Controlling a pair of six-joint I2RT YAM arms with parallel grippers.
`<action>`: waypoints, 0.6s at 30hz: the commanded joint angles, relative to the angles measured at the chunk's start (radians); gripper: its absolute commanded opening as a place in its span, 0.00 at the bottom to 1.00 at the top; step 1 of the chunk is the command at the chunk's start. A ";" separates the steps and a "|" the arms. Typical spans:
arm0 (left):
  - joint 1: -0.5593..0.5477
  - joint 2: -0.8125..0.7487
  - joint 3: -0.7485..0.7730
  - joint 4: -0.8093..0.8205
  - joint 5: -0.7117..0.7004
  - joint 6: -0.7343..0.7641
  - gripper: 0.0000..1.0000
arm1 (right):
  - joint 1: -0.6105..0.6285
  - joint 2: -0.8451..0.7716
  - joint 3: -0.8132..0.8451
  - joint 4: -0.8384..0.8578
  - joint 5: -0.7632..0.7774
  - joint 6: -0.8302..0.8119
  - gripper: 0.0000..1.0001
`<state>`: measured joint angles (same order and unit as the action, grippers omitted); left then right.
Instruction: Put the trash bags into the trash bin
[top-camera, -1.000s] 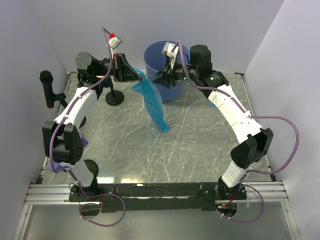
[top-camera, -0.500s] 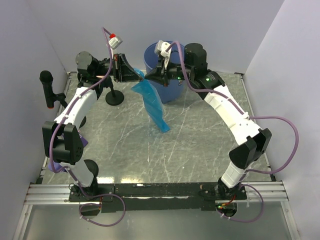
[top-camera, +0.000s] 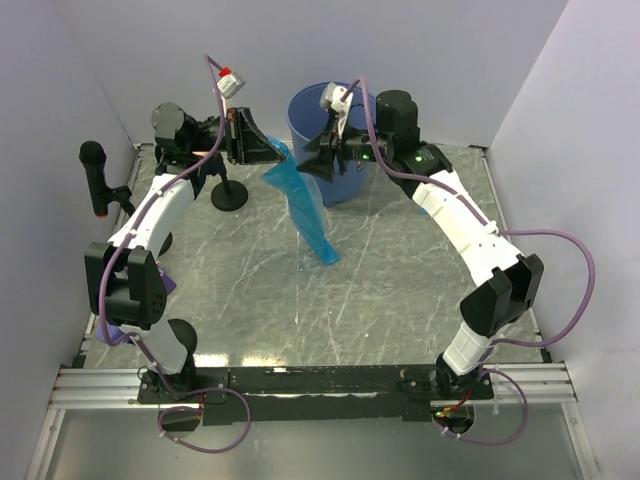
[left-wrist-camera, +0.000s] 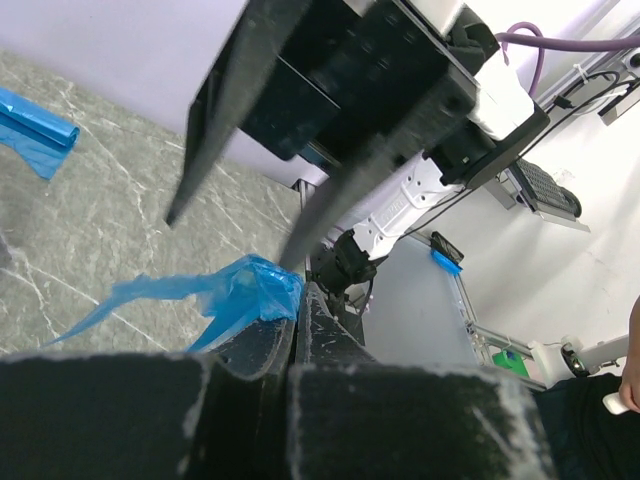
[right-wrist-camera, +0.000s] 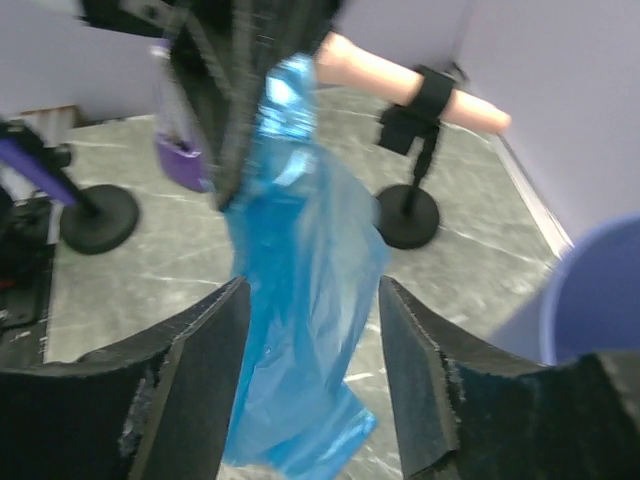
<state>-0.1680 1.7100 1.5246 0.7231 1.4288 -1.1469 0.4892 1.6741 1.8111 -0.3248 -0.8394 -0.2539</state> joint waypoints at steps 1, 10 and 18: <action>-0.001 -0.035 0.019 0.019 0.002 -0.002 0.01 | 0.035 -0.059 0.002 0.052 -0.099 -0.005 0.64; -0.002 -0.049 0.014 0.001 0.002 0.010 0.01 | 0.098 0.009 0.116 0.001 0.101 -0.068 0.26; -0.001 -0.052 0.020 0.004 0.030 -0.005 0.01 | 0.026 -0.011 0.084 0.000 0.184 0.005 0.00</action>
<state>-0.1581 1.7088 1.5246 0.7128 1.4143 -1.1412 0.5777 1.6871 1.8797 -0.3679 -0.7326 -0.2935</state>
